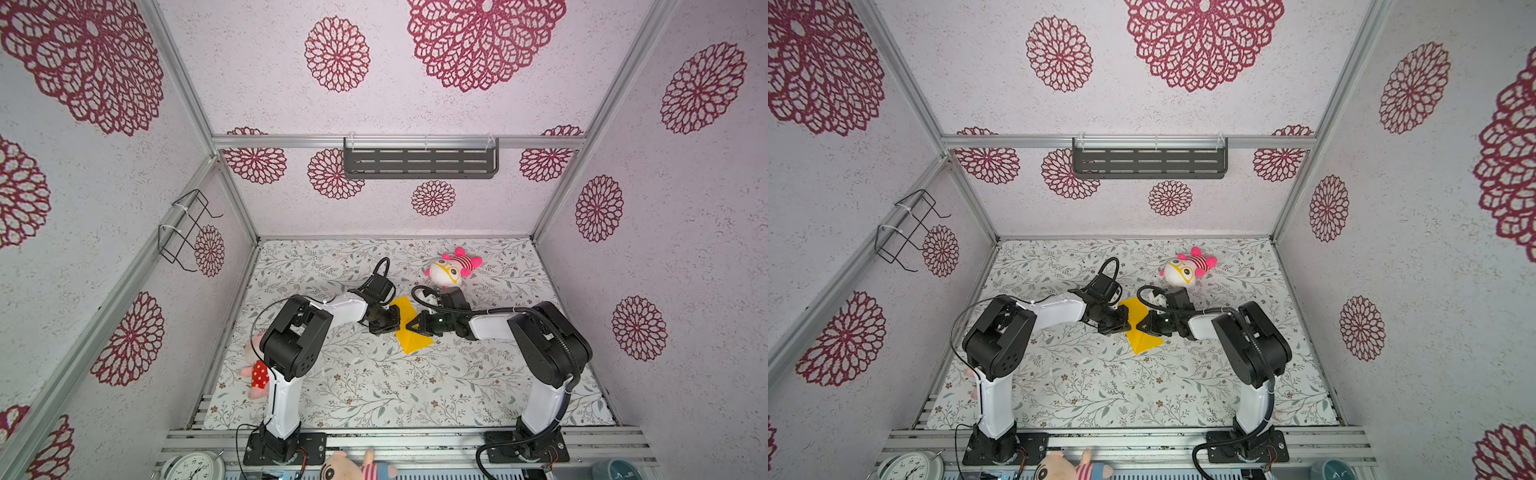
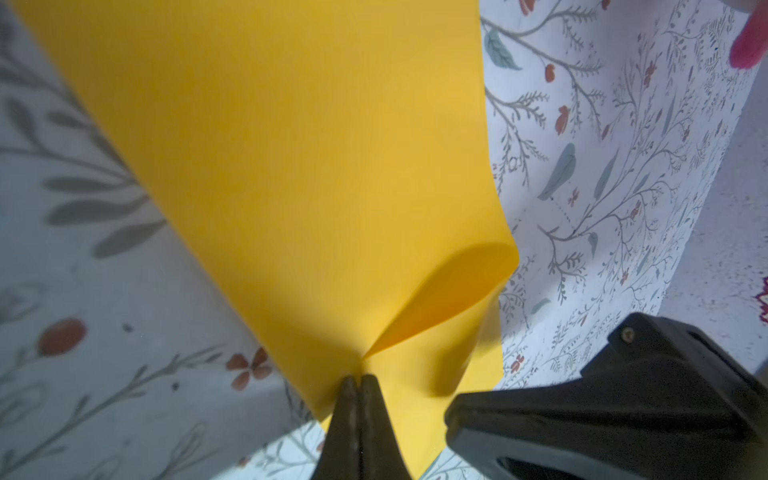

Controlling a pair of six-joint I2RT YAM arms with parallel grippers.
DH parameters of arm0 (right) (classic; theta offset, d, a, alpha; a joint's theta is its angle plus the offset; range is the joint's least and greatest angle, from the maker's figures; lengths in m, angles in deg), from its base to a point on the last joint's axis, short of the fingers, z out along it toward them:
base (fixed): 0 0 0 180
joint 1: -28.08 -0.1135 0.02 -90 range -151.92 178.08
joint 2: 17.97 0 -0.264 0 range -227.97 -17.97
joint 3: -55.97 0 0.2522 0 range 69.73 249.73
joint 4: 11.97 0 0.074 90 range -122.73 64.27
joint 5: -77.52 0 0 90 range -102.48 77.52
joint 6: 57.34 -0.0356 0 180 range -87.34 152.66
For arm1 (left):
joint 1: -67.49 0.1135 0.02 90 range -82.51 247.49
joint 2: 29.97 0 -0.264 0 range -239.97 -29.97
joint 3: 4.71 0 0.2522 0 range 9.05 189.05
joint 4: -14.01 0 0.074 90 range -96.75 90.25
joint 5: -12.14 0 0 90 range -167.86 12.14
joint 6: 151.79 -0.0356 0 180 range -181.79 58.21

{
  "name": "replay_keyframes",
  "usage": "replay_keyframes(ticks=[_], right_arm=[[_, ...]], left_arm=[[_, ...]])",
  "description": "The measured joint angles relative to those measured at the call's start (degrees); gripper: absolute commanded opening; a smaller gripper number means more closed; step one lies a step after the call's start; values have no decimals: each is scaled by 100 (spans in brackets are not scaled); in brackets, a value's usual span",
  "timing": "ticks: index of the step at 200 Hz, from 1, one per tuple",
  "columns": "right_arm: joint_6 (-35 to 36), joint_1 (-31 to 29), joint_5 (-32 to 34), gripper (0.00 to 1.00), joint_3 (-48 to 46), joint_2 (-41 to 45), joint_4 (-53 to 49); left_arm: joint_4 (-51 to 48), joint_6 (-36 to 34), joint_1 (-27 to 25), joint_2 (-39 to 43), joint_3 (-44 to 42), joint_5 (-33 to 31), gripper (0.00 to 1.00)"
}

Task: Fold a paper plane with a square sheet of paper (pick it up from the middle)

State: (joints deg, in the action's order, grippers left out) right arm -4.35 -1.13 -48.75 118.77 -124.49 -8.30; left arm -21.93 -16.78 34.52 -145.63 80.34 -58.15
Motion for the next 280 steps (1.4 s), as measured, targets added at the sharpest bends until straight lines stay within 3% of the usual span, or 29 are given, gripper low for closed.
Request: replay_keyframes(ticks=[56,126,223,280], right_arm=[[-37,42,131,7,-11,-90,-299],[-48,243,278,7,-339,479,-531],[13,157,345,6,256,-188,-485],[186,343,531,6,-138,240,-645]], left_arm=[[-13,-9,-4,0,9,-20,0],[-109,-72,-15,-15,76,-70,0],[-192,-192,-15,-24,120,-94,0],[-238,-221,-15,-26,140,-114,0]])
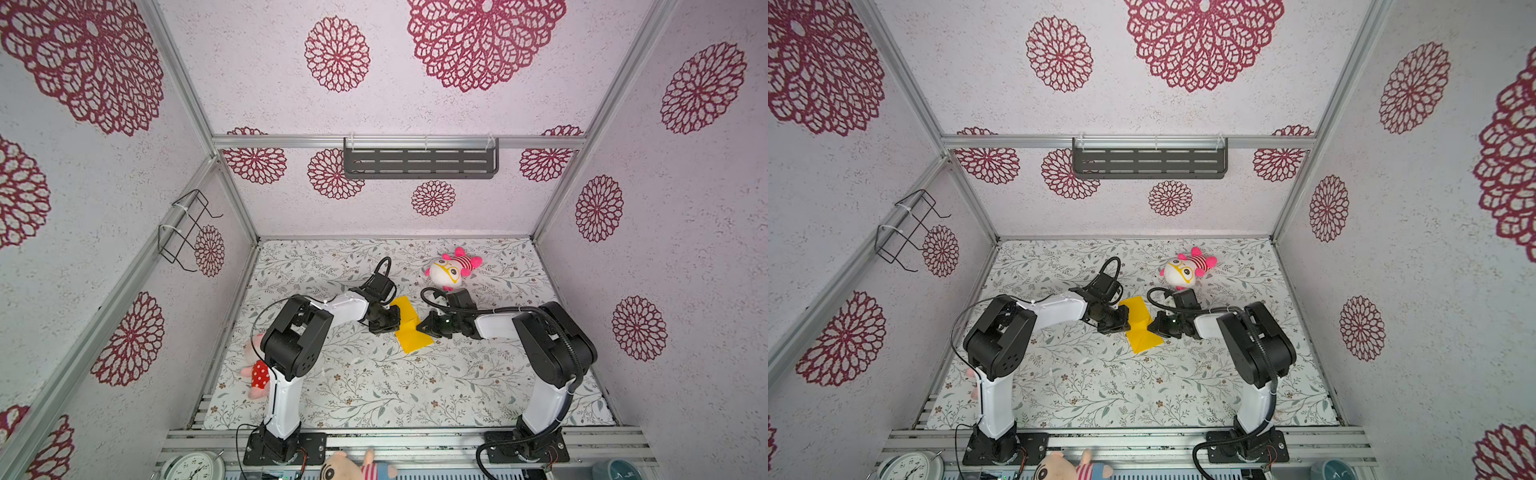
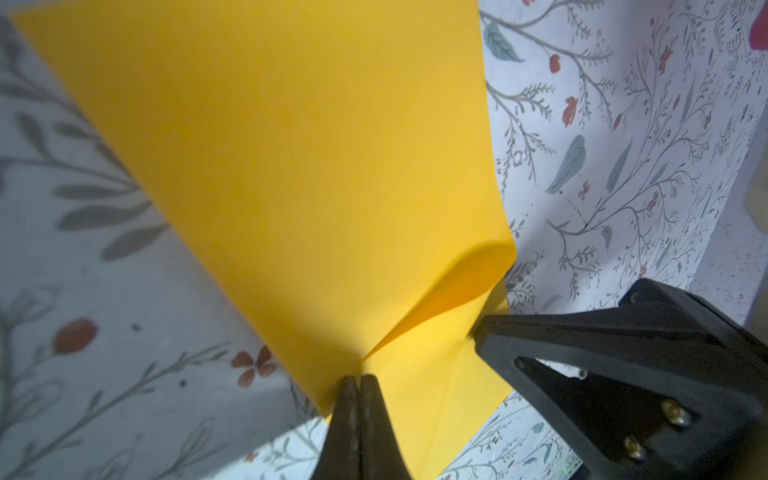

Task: Fold a paper plane with a square sheet of paper (pick it up from the middle)

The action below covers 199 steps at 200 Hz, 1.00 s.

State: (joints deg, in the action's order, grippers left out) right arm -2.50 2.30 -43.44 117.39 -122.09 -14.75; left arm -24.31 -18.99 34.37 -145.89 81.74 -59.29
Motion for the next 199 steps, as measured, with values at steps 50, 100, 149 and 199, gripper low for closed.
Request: replay_keyframes(ticks=[50,100,149,199], right_arm=[[238,-304,-85,6,372,42,-269],[195,-356,-50,6,590,-328,-190],[-50,-352,-11,5,492,-417,-22],[-1158,-431,138,5,-199,-133,839]], left_arm=[[-24,-17,0,0,15,-9,0],[-35,-39,0,-4,28,-11,0],[-164,-114,0,-7,116,-70,0],[-304,-2,24,87,162,-57,18]])
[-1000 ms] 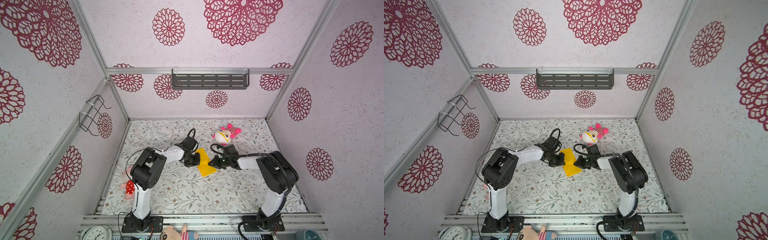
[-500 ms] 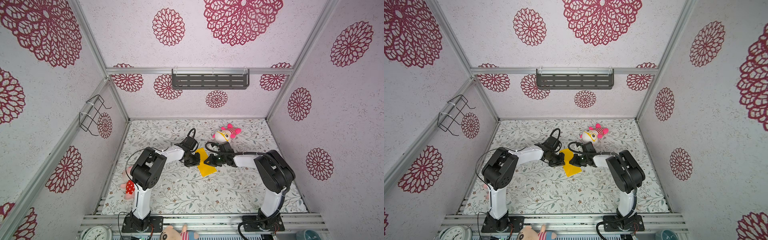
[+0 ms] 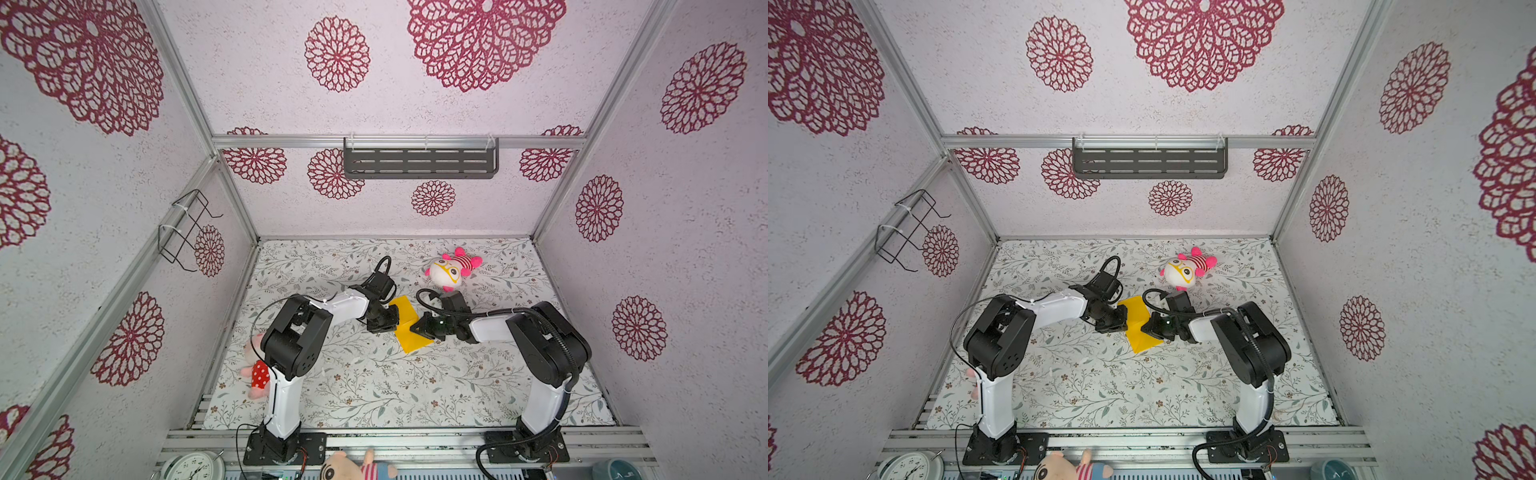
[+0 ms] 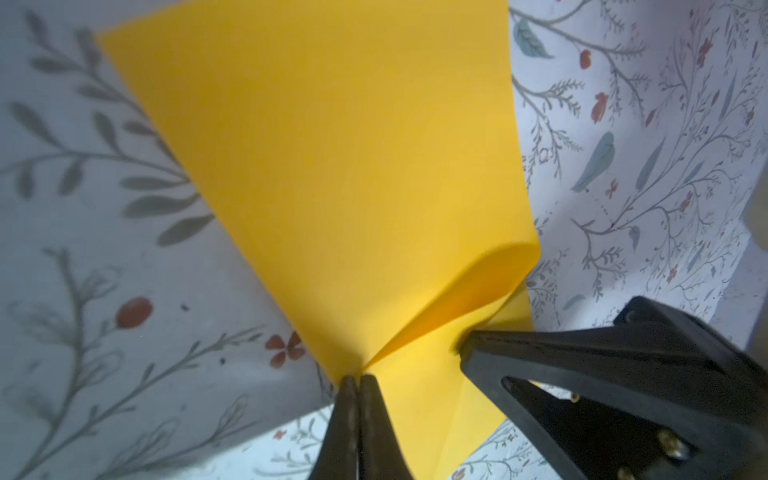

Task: Fold a paper plane with a square sheet of paper (pick it up from the middle)

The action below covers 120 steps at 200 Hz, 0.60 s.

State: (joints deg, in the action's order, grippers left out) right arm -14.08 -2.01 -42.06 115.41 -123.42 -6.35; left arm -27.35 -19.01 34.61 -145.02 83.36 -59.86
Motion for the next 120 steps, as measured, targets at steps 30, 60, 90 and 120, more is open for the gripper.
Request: replay_keyframes(ticks=[30,60,90,120], right_arm=[[-868,-160,278,5,-186,90,273],[-1401,-238,455,5,-210,90,391],[-1637,-254,549,5,-210,90,442],[-1781,-256,557,5,-210,90,538]], left_arm=[[433,470,15,713,-492,157,25],[925,970,-87,1423,-1113,254,25],[1241,1366,-374,1523,-1491,278,16],[1423,1628,-573,1362,-1537,352,8]])
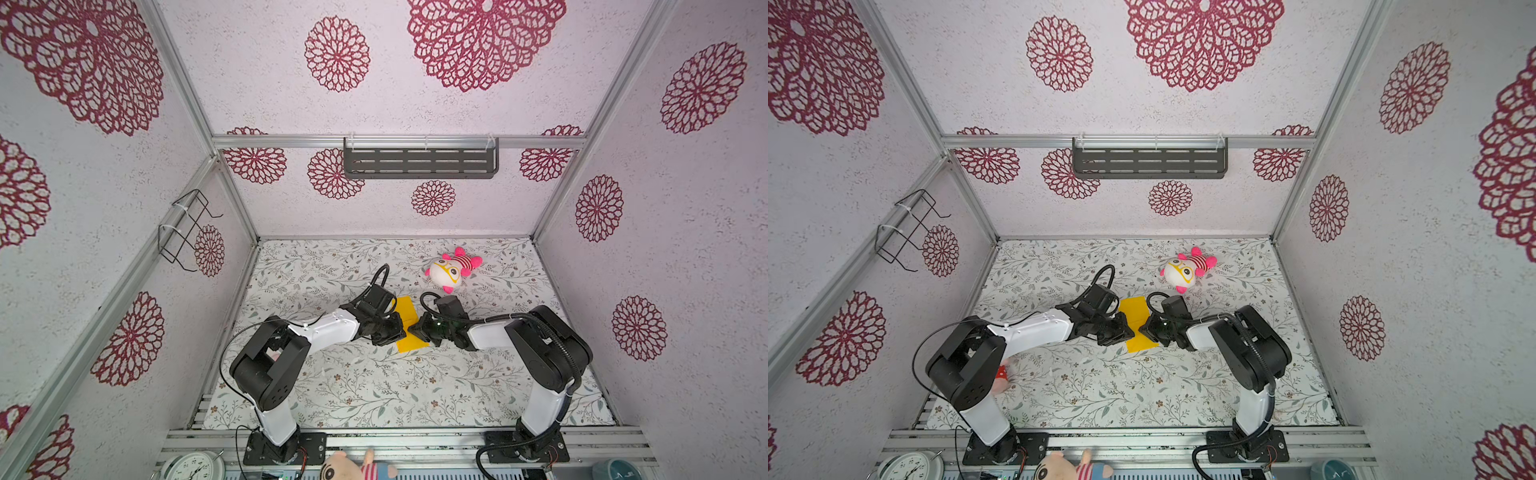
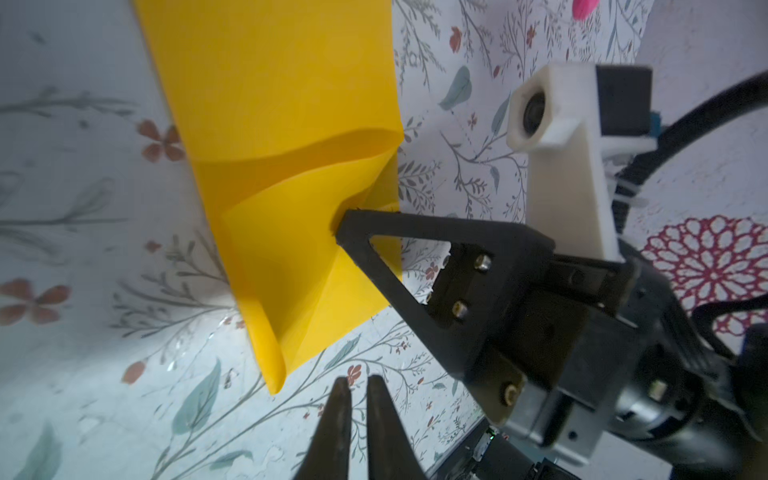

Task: Fold a paper plane with a square sheet of paper (pick it up from the middle)

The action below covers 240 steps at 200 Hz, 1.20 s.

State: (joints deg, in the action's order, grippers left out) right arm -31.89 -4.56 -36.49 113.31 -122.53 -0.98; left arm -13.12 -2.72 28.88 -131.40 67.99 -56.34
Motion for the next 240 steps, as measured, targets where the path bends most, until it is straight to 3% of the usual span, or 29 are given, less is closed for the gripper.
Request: replay_keyframes(ticks=[73,166,200,240], right_arm=[[-59,0,-4,5,0,-22,72],[24,2,-24,7,0,-44,70],[780,44,-374,7,92,-44,-81],[2345,83,-835,7,380,-31,-769]], left_arm=[[-426,50,-26,-560,326,-205,1],[-839,-81,-37,-789,511,-409,0],[-901,-129,-42,-789,531,-446,0],[-914,-186,-42,-789,531,-457,0]])
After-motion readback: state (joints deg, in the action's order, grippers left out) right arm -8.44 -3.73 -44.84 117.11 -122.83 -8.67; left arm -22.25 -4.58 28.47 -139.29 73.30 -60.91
